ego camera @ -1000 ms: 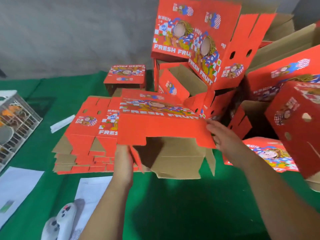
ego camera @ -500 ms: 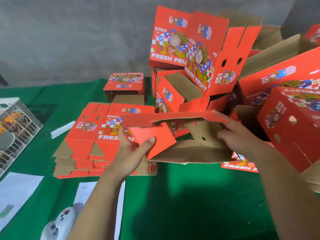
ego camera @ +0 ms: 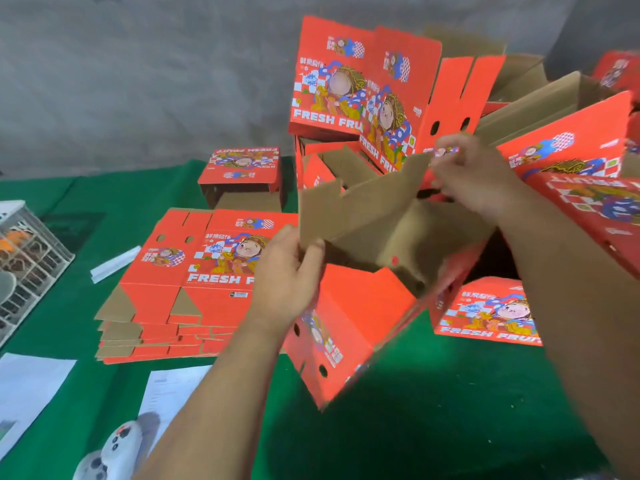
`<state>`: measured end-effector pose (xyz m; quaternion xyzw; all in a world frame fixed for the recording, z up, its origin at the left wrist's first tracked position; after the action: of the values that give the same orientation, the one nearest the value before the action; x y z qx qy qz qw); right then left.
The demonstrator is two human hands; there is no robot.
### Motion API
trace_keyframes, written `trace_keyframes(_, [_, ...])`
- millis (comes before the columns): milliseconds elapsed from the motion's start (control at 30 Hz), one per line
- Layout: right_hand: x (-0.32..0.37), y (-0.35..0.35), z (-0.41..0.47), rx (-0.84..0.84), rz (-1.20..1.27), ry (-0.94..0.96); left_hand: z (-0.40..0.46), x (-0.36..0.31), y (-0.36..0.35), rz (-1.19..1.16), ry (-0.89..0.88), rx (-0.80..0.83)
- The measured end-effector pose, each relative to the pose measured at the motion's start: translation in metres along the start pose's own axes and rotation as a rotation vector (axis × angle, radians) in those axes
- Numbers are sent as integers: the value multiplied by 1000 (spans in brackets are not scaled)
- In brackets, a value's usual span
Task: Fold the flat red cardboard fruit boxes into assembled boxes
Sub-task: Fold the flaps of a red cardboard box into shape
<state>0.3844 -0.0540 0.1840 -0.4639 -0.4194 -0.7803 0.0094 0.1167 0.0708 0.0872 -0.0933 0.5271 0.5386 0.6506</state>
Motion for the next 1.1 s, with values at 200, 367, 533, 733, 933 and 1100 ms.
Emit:
trace_keyframes(200, [24,-9,-34,39,-359,220,-17,-5,-39,-112,208,-181])
trace_keyframes(367, [36,-73,-129,61,-514,344,-28,-34,-49,-137,163,-480])
trace_keyframes(533, [-3,-100,-156,136,-327,74,-49,-43,-72,-245,157,-534])
trace_keyframes(733, [-48,-95,-141,207,-152,199,-63,-20,-89,-462,114,-65])
trace_keyframes(933, [-66,-97,-130,37,-204,205,-37,22,-79,-684,386,-119])
trace_keyframes(1100, [-91,-65,-124,80,145,235,-15,80,-33,-410,542,-138])
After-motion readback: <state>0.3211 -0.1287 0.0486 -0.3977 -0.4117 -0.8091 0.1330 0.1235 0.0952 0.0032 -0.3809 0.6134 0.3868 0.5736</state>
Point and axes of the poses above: each hand's wrist, its own z-axis towards the middle knuckle, its own y-axis out of the back of the hand, x = y × z, the point moved 3 cm from there along z, towards the middle knuckle, and after that the axes turned 2 degrees about x, right-handed, at the moved point
